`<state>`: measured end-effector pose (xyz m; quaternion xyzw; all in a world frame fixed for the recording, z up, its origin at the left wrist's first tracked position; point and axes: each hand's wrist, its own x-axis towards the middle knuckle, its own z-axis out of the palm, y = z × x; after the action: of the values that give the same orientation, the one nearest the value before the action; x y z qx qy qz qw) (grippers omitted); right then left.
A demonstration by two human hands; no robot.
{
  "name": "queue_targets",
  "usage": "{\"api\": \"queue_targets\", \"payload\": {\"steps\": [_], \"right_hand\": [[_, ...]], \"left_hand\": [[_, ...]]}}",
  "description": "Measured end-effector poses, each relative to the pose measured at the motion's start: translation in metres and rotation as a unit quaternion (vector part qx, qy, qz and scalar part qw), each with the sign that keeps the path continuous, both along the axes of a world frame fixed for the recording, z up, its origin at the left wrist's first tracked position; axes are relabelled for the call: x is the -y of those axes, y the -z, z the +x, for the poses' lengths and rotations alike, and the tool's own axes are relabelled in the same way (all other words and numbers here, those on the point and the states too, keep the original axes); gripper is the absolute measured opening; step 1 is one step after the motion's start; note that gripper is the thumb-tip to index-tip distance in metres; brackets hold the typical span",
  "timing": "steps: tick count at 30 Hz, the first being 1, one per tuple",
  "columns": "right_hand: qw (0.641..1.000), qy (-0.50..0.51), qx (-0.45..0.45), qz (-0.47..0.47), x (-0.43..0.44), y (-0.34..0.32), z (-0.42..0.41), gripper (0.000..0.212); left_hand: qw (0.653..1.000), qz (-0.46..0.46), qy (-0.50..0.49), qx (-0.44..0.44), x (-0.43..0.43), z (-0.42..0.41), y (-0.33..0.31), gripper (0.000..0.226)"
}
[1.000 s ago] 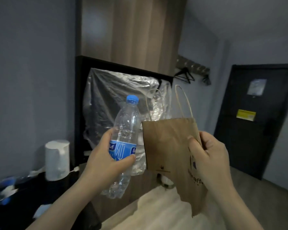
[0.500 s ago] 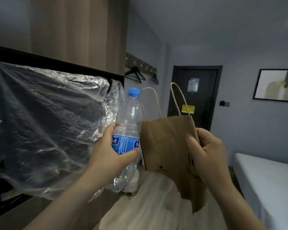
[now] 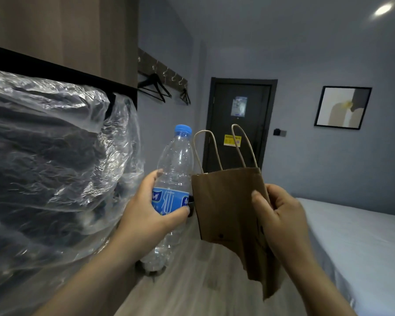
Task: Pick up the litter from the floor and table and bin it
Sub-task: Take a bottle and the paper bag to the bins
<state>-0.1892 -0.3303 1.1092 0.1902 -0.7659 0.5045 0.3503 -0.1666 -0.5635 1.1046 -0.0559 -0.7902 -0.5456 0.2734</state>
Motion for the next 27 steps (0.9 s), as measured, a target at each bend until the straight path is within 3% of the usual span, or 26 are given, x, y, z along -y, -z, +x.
{"api": "queue_targets", "payload": {"steps": [15,27], "right_hand": [[0.999,0.03,0.022,-0.013,-0.08,0.004,-0.238,0.017],[0.996,0.043,0.076,-0.014,-0.09,0.03,-0.435,0.018]], "left_hand": [[1.0,-0.017,-0.008,0.007,-0.046,-0.25,0.012,0.083],[0.999,0.0,-0.001,0.035,-0.05,-0.45,0.053,0.078]]}}
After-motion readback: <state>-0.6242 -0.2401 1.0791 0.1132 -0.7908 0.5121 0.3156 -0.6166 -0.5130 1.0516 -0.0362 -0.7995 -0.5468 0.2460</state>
